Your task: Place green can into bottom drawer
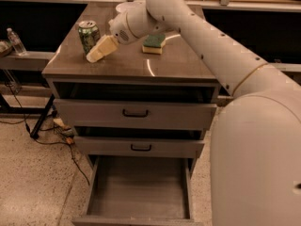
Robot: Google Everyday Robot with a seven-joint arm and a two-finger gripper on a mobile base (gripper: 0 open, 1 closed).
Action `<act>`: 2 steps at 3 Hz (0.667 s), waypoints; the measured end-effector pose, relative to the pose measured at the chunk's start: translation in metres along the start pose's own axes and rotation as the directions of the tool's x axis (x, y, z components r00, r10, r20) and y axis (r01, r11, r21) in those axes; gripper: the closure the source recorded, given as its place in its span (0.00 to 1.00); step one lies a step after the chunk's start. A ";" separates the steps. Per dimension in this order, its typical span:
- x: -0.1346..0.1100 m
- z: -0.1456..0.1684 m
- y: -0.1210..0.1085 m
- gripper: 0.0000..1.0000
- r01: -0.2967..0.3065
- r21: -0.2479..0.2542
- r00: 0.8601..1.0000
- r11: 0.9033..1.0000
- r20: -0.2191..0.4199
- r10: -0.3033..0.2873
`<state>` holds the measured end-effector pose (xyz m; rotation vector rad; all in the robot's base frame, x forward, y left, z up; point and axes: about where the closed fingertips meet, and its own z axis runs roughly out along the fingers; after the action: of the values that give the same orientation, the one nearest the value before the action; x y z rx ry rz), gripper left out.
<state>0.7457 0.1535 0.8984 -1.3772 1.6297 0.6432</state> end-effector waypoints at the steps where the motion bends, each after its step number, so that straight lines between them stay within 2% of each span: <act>1: 0.001 0.026 -0.012 0.00 -0.032 0.007 0.999 0.999 0.044 0.031; 2: -0.001 0.041 -0.009 0.15 -0.077 -0.021 0.994 0.997 0.076 0.078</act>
Offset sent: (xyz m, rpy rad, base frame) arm 0.0223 0.0434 -0.0203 0.1584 0.1126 -0.0095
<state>0.7662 0.1852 0.8809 -1.2915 1.6263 0.7490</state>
